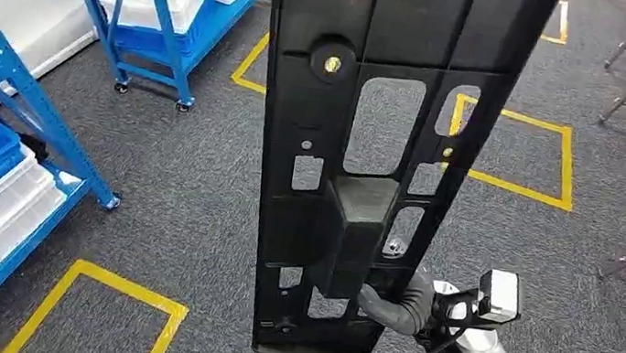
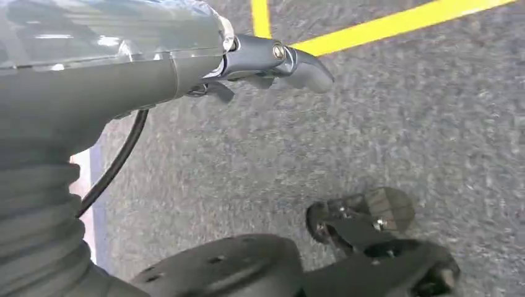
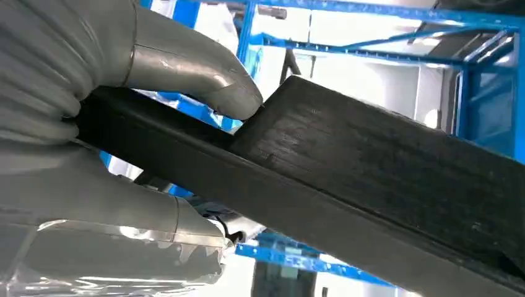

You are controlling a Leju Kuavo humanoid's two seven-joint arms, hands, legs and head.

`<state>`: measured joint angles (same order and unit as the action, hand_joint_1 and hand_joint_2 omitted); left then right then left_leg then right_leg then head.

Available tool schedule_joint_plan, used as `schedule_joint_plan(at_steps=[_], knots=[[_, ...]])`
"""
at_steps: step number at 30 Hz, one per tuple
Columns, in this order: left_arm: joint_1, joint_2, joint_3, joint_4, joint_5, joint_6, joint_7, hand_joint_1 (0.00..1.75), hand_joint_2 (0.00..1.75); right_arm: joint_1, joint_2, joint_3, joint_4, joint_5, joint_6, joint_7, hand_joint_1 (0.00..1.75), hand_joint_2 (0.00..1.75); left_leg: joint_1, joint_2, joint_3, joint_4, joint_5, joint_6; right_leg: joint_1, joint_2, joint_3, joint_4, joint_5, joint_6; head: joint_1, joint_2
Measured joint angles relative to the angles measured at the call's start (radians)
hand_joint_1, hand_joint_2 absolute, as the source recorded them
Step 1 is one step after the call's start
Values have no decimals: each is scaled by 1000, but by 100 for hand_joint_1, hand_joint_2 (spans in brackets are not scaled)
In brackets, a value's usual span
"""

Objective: Take the parts from the cabinet and place them on the table.

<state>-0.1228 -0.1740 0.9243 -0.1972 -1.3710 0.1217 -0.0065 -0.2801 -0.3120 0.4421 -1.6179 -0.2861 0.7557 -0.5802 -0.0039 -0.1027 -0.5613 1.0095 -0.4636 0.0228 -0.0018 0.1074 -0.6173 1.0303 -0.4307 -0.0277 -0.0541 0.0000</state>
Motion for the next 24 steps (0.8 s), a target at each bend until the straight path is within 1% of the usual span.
schedule_joint_plan(at_steps=[1,2,3,4,5,6,7,8,9,10,11,12,13,14,15,16,17,18,19,20,21,22,23,24], knots=[[-4,0,-1,0,-1,0,0,0,175,4,0,0,-2,0,0,0,175,175,-6,10,4,0,-2,-3,-6,11,-6,-2,4,7,1,0],[-5,0,-2,0,-1,-1,1,0,175,7,0,-2,-3,0,0,0,175,175,-6,18,5,-1,-2,-1,-10,25,-9,-7,8,15,0,0],[-6,-2,-2,0,-2,-1,0,0,175,10,0,-5,-5,0,0,0,175,175,-3,34,12,-16,5,2,-8,41,-7,-15,13,24,0,0],[-5,-2,-3,0,-2,0,1,0,175,12,0,-8,-6,0,0,1,175,175,5,49,24,-37,17,2,-5,6,-8,-4,7,20,0,0],[-3,-2,-3,0,-2,0,0,0,175,10,0,-10,-7,0,0,0,175,175,3,58,29,-47,20,5,-1,-51,-22,22,-14,25,0,0],[-3,-2,-3,0,-2,0,0,0,175,8,0,-10,-8,0,0,0,175,175,2,75,30,-47,20,10,-4,-80,-54,83,-53,32,0,0],[-2,-2,-3,0,-3,-1,0,0,175,10,2,-11,-8,0,0,0,175,175,1,89,30,-46,18,9,-9,-93,-93,163,-90,39,0,0],[-1,-2,-3,0,-5,-1,0,0,175,14,7,-12,-8,0,0,0,175,175,0,105,30,-46,16,10,-15,-98,-130,236,-117,46,0,0],[0,-2,-3,0,-5,-2,0,0,175,18,8,-13,-8,0,-1,0,175,175,0,119,30,-45,14,8,-21,-100,-151,277,-122,52,0,0],[0,-2,-3,0,-6,-2,0,0,175,22,8,-14,-8,0,-1,0,175,175,1,132,30,-43,12,6,-25,-104,-146,267,-104,57,0,0],[0,-3,-3,0,-8,-3,0,0,175,23,8,-16,-8,0,-2,0,175,175,3,144,31,-41,8,2,-29,-108,-119,215,-71,61,0,0],[-1,-3,-3,0,-8,-4,0,0,175,23,8,-19,-8,0,-2,0,175,175,5,156,32,-36,3,-2,-31,-119,-70,126,-28,64,0,0],[-2,-3,-3,0,-9,-4,0,0,175,23,8,-21,-9,0,-2,0,175,175,6,167,33,-27,-4,-8,-31,-155,-13,26,10,66,0,0],[-3,-3,-3,0,-9,-4,0,0,175,22,8,-22,-10,0,-2,0,175,175,1,173,32,-22,-11,-16,-19,-198,0,-2,-14,55,0,0],[-3,-3,-3,0,-9,-4,0,0,175,23,8,-23,-11,0,-2,-1,175,175,-3,182,32,-14,-18,-22,-20,-188,0,-7,-5,44,0,0],[-3,-3,-3,0,-10,-4,0,0,175,24,8,-23,-11,0,-2,-1,175,175,-2,187,35,-16,-20,-28,-17,-175,-3,-1,-8,38,0,0],[-3,-3,-3,0,-9,-4,0,0,175,24,8,-23,-11,-1,-2,-2,175,175,-2,197,38,-19,-21,-33,-14,-167,-4,1,-9,34,0,0],[-5,-3,-3,0,-10,-4,0,0,175,26,8,-24,-11,-1,-2,-2,175,175,-1,209,42,-19,-23,-39,-11,-154,-5,-2,-8,28,0,0],[-7,-3,-4,0,-11,-5,0,0,175,28,8,-26,-14,0,-2,-2,175,175,6,194,40,-12,-33,-49,-22,-143,0,-10,-3,19,0,0],[-7,-3,-4,0,-11,-5,0,0,175,29,4,-27,-18,-1,-2,-2,175,175,9,145,33,18,-57,-52,-21,-134,1,-12,-2,13,0,0],[-7,-3,-4,0,-12,-5,0,0,175,28,3,-27,-20,-1,-2,-2,175,175,10,123,4,81,-96,-52,-20,-126,1,-11,-2,7,0,0],[-4,-3,-4,0,-13,-5,0,0,175,29,3,-27,-22,-1,-2,-2,175,175,10,113,-37,168,-138,-53,-18,-114,1,-11,-3,4,0,0],[-2,-3,-4,0,-13,-5,0,0,175,32,3,-27,-22,0,-2,-2,175,175,10,109,-77,249,-170,-54,-15,-102,0,-11,-3,2,0,0],[-3,-3,-4,0,-12,-5,-3,0,175,36,3,-27,-22,0,-2,-2,175,175,10,109,-107,305,-181,-54,-12,-89,0,-10,-3,2,0,0]])
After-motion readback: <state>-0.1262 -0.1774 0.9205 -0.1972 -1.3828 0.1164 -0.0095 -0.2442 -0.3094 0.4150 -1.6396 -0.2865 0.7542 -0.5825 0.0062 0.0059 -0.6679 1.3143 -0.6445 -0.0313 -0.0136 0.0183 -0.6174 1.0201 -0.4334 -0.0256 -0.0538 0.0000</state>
